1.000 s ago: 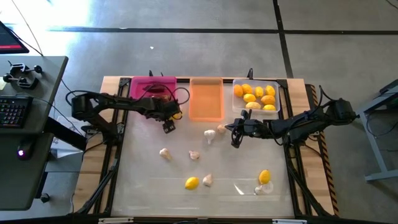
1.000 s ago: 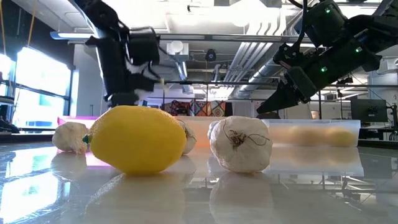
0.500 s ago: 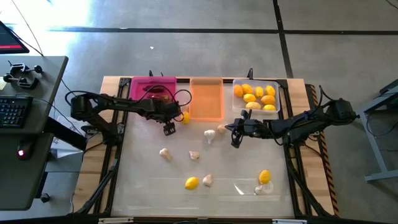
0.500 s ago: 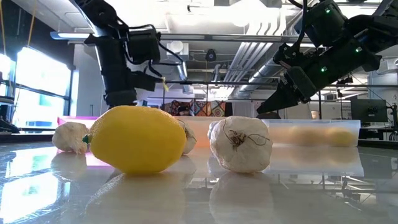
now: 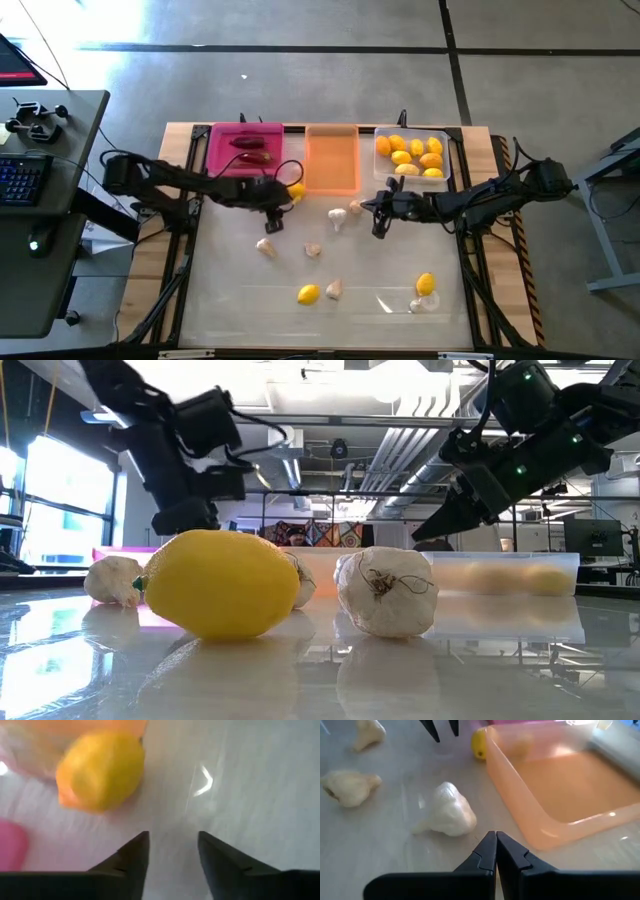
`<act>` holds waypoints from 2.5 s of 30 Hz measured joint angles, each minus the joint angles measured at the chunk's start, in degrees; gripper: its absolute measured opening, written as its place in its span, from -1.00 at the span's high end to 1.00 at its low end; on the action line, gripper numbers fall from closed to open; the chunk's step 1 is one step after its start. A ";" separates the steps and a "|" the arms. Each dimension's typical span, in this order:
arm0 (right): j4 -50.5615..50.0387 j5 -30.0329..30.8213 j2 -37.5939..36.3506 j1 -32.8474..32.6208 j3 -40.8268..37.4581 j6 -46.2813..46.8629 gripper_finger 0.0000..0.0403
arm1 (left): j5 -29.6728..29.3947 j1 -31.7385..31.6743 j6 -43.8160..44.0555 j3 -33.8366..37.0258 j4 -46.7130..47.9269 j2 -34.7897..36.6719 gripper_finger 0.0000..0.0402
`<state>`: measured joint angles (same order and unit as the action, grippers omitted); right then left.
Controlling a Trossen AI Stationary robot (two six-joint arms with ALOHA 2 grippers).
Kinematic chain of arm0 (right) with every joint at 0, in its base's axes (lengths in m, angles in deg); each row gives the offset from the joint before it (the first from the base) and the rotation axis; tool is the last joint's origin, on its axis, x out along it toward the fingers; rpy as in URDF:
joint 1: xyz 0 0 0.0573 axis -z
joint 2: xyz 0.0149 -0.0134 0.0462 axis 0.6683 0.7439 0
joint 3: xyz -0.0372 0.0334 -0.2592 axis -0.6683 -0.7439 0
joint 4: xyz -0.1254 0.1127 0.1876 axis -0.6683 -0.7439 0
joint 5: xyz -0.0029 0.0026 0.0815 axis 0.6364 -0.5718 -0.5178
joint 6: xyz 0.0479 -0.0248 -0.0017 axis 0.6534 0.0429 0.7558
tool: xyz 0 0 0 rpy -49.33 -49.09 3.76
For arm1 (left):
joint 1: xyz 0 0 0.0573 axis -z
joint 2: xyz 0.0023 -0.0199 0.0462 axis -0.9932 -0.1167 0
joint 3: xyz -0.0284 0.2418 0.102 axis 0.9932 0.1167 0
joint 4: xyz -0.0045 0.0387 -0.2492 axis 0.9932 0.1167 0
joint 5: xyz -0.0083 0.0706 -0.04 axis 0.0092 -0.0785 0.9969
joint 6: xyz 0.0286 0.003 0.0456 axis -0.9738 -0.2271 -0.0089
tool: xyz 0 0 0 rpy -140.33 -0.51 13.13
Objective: Sort produce into baskets
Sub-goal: Put the yellow lemon into the transparent bin
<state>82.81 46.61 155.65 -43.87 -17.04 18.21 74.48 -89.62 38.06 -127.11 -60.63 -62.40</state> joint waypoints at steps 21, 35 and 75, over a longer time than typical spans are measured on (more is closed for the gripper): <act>2.37 -5.39 12.38 0.00 16.00 -12.55 0.97 | -0.03 2.14 -2.13 29.74 -50.98 20.38 0.99; -18.39 -5.39 31.68 0.02 48.23 -20.21 0.05 | -2.02 1.79 -4.65 35.79 -61.33 21.09 1.00; -65.62 -7.21 61.66 9.84 97.45 -9.01 -0.24 | -1.35 1.98 -4.63 35.88 -58.63 21.09 1.00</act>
<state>17.19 39.40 217.31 -34.03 80.41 9.20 73.14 -87.64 33.43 -91.23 -119.27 -41.31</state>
